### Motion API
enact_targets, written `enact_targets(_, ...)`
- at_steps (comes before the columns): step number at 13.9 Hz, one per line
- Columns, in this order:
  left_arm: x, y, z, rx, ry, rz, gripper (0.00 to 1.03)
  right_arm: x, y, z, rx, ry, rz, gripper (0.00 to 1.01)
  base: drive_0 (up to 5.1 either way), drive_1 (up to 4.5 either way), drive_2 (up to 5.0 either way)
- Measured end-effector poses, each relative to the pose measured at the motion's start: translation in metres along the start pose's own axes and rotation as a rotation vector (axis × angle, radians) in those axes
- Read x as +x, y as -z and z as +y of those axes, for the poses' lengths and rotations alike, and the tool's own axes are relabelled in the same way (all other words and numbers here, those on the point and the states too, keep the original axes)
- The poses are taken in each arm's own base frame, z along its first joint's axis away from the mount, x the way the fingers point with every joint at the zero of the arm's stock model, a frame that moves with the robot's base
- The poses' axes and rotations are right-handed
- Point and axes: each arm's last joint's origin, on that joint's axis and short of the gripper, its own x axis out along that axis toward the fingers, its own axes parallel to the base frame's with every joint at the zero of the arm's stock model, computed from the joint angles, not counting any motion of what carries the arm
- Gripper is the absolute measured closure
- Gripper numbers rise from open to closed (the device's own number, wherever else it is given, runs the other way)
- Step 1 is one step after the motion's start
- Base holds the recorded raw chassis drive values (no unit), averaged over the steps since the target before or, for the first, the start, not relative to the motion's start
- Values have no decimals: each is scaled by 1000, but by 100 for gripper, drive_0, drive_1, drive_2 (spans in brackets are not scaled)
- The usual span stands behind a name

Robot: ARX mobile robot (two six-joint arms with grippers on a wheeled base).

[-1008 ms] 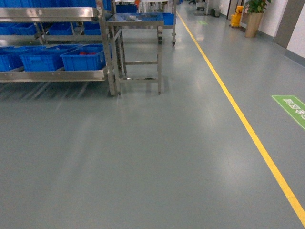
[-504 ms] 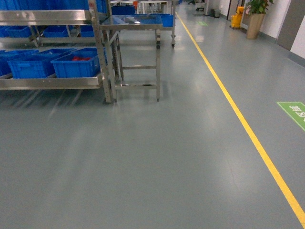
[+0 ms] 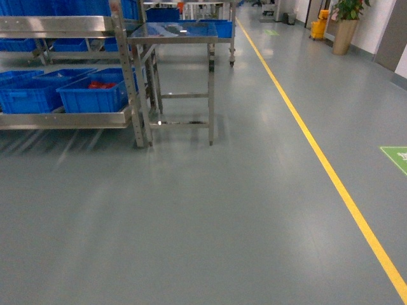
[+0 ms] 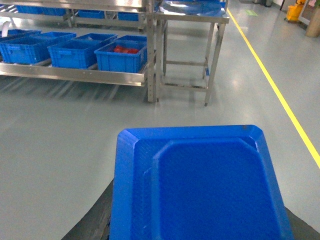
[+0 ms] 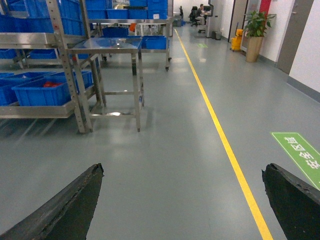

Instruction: Pick blue part to blue bin on bottom shelf

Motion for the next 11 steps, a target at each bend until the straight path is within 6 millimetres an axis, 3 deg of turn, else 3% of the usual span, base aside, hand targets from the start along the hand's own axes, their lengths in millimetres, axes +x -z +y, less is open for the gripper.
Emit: enact_targets(11,0,-1,0,-4,0,-6,60,0,0,0,0,0,3,3,-4,428,-436)
